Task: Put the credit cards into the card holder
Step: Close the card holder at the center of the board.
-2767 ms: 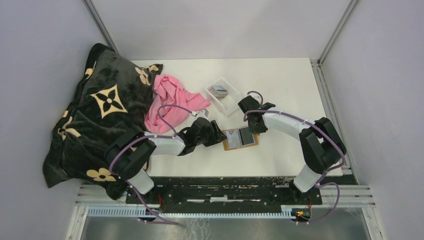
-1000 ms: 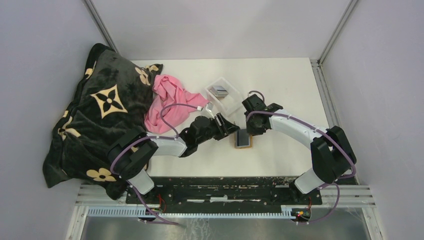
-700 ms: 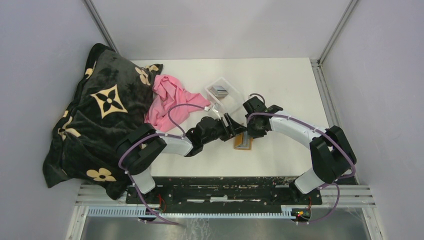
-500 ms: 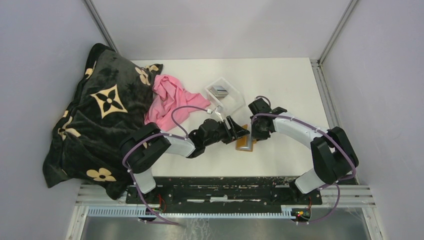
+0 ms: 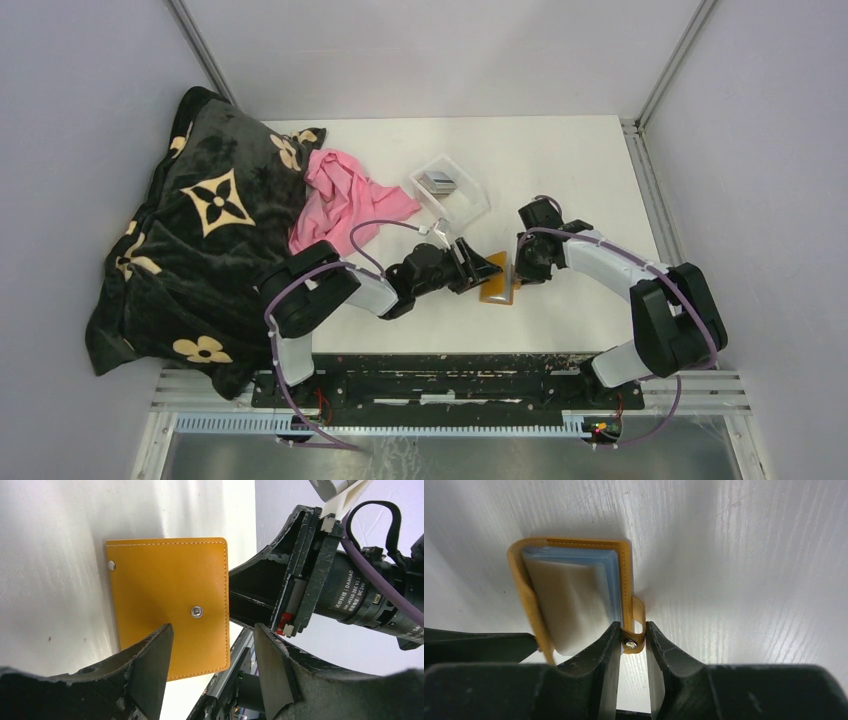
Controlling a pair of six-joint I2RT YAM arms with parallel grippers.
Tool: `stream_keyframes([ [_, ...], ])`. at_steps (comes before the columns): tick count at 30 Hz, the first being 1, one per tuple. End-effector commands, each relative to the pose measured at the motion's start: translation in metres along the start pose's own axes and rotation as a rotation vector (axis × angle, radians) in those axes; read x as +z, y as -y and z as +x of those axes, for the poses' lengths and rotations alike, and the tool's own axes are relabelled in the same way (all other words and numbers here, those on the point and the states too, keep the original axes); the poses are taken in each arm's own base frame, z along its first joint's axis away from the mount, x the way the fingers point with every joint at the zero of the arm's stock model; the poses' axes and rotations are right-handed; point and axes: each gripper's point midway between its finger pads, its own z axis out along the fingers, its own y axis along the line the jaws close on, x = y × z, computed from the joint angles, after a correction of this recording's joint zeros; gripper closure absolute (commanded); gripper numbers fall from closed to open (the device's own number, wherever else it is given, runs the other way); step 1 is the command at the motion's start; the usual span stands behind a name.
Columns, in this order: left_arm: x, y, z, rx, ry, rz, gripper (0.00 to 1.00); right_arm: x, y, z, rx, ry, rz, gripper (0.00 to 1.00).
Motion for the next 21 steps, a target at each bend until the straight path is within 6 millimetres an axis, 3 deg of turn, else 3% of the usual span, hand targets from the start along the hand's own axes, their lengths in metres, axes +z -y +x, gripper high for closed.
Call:
stream_keyframes([
  [1, 0.014, 0.035, -0.003, -0.026, 0.005, 0.109, 0.33, -0.002, -0.01, -0.008, 0.042, 0.024, -0.066, 0.7],
  [13, 0.024, 0.031, 0.012, -0.066, -0.017, 0.107, 0.35, 0.006, 0.001, -0.004, 0.121, -0.007, -0.078, 0.69],
  [21, 0.028, 0.015, 0.023, -0.116, -0.028, 0.061, 0.37, 0.006, 0.007, -0.009, 0.159, -0.001, -0.083, 0.68],
])
